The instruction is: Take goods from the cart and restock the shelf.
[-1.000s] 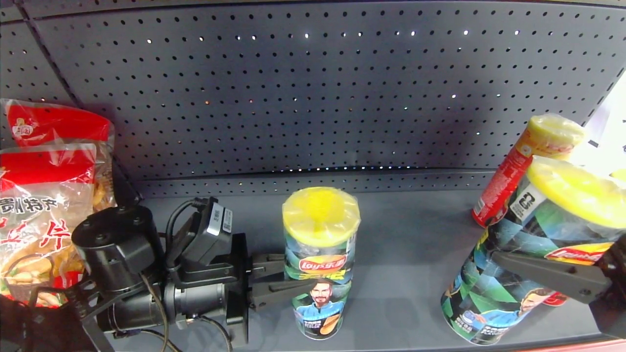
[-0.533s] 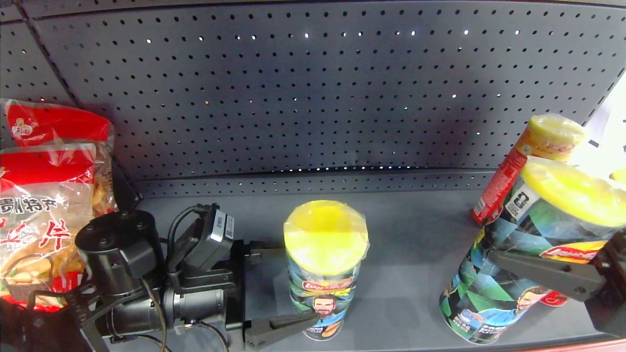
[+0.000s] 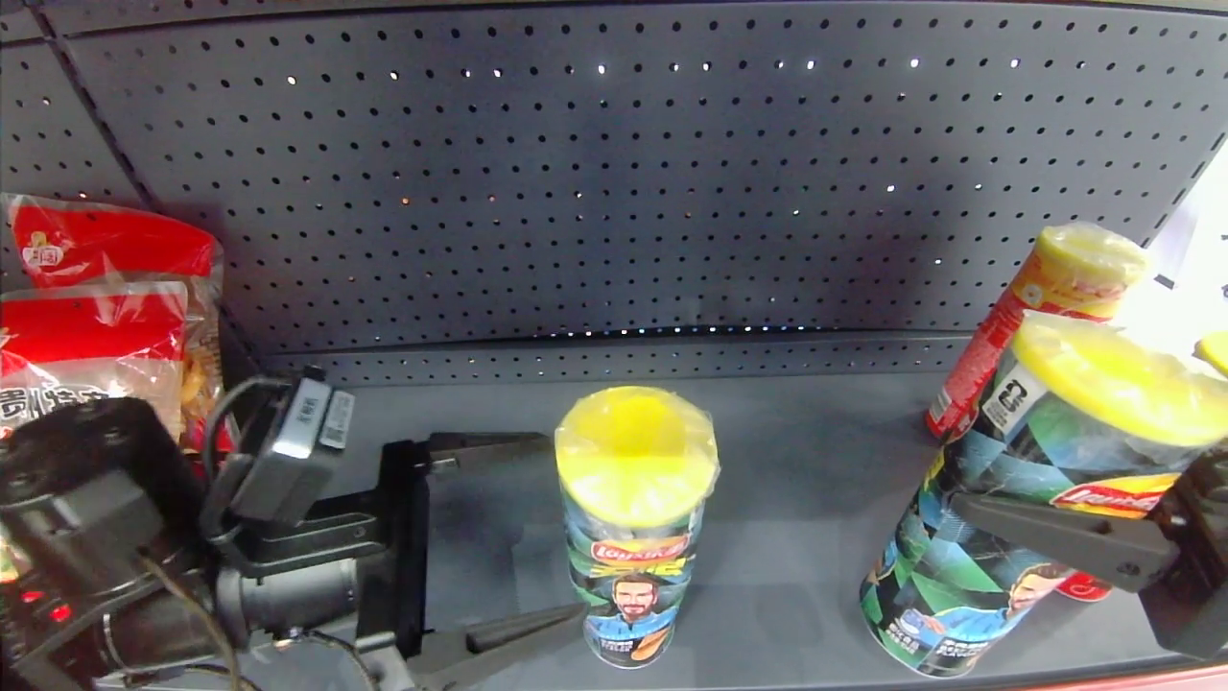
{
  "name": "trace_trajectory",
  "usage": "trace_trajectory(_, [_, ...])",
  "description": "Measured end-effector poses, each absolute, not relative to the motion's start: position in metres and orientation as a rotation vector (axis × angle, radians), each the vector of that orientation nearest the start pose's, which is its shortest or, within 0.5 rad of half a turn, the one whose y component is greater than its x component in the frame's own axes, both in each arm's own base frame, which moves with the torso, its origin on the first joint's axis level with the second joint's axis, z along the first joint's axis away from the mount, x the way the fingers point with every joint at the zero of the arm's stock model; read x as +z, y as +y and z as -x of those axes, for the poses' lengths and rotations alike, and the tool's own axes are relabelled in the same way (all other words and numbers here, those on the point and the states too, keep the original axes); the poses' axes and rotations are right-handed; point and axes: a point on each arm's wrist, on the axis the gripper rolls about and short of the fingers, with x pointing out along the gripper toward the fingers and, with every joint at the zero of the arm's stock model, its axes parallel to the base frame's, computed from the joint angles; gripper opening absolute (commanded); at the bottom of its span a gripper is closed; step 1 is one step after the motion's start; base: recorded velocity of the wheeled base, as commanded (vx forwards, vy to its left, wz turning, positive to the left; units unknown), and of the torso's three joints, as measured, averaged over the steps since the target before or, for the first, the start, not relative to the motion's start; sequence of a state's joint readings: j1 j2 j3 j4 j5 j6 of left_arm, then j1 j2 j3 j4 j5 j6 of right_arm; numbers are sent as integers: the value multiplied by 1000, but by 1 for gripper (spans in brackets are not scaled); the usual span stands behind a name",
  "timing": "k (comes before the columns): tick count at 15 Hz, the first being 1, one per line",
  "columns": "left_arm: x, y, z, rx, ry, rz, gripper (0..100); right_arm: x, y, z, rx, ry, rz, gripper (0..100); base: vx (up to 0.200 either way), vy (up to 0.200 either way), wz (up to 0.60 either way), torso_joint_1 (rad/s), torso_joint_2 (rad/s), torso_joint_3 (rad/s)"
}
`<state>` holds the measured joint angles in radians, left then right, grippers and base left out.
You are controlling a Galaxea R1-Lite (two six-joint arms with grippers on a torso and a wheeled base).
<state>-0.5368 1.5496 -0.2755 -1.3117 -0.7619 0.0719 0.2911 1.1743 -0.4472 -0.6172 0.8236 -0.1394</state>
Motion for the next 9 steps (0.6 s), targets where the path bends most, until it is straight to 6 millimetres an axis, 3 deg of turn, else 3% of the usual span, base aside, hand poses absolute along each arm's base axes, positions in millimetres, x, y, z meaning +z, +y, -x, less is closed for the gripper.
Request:
trace_trajectory(2, [181, -109, -157, -1269, -193, -77, 100, 206, 62, -148, 1119, 36, 94, 0, 0, 0, 0, 0, 0, 0])
trace_trajectory(6, [225, -62, -96, -1144, -414, -110, 100, 206, 62, -150, 1119, 42, 92, 0, 0, 0, 0, 0, 0, 0])
trace_trajectory(9, [230, -30, -49, -954, -267, -85, 100, 206, 63, -151, 1120, 42, 92, 0, 0, 0, 0, 0, 0, 0])
